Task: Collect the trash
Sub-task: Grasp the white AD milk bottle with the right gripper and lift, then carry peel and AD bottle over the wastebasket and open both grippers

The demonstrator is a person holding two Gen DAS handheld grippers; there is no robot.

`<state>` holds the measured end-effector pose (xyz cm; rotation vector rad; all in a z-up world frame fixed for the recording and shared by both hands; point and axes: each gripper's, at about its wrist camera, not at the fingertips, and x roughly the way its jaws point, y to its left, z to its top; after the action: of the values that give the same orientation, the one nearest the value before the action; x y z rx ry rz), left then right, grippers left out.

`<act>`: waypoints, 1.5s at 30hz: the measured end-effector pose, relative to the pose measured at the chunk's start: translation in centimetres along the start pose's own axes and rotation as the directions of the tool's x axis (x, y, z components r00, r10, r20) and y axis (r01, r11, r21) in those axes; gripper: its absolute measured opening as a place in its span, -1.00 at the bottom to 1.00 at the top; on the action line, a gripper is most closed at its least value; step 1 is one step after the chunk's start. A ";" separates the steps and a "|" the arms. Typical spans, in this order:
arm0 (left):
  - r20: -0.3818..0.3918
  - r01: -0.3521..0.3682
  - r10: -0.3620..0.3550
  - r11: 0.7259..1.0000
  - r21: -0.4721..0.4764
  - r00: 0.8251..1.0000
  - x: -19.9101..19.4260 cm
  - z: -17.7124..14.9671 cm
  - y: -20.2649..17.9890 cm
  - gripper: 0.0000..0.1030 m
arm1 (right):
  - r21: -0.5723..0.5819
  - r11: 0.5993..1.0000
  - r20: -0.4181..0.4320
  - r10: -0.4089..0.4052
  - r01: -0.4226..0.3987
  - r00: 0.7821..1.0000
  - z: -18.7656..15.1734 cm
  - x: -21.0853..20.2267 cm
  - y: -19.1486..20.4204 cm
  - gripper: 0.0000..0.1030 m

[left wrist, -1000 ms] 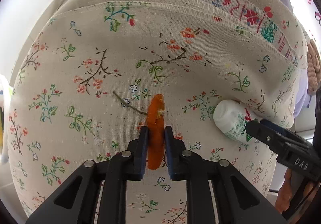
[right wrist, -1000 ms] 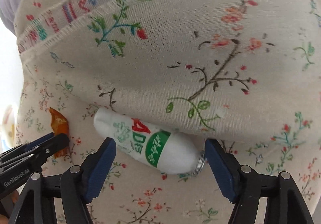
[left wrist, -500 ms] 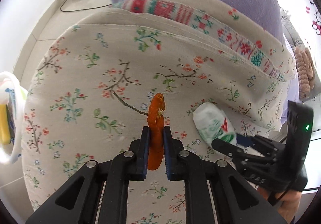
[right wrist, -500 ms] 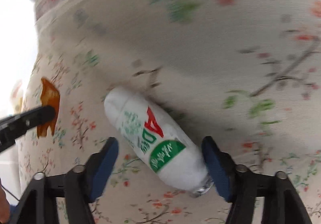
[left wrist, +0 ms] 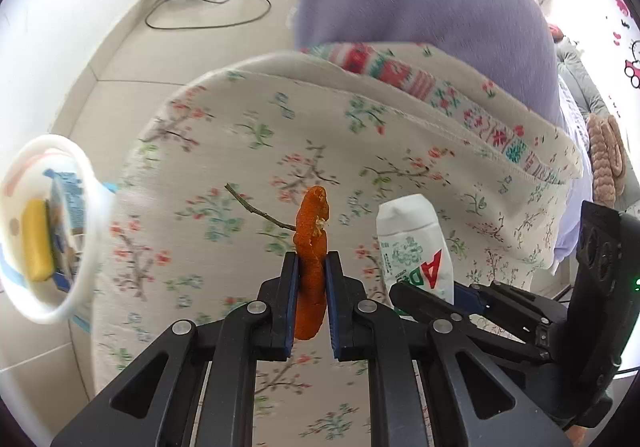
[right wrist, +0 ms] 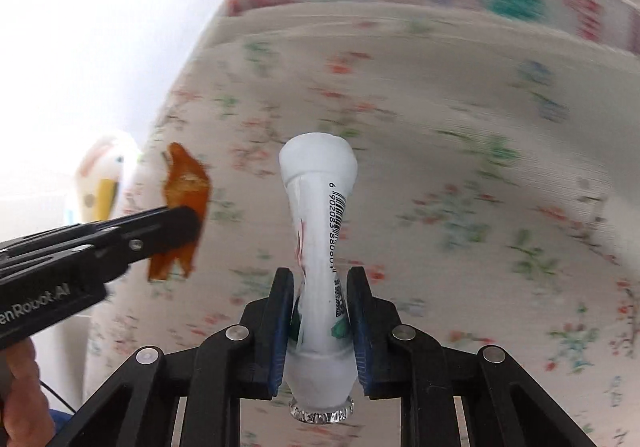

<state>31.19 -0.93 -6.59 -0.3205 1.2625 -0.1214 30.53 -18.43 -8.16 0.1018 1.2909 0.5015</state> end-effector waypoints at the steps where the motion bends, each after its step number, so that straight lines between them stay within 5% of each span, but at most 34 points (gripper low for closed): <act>1: 0.005 -0.004 0.004 1.000 -0.003 1.000 -0.6 0.0 0.4 -0.73 | -0.004 1.000 0.000 0.001 -0.001 1.000 0.1 0.1 0.6 -0.52; 25: 0.078 -0.065 0.084 0.974 -0.218 0.993 -7.4 -0.3 18.6 -0.73 | -0.006 0.998 -0.018 0.065 -0.066 0.998 1.9 5.7 10.4 -0.52; 45: 0.028 -0.082 0.094 0.953 -0.293 0.995 -5.6 -0.1 23.7 -0.73 | -0.094 0.988 -0.026 0.122 -0.124 0.992 4.4 11.2 20.4 -0.51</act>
<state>27.37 23.05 -8.67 -0.5177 1.2519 0.1498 30.64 5.24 -9.84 0.0965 1.2835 0.6709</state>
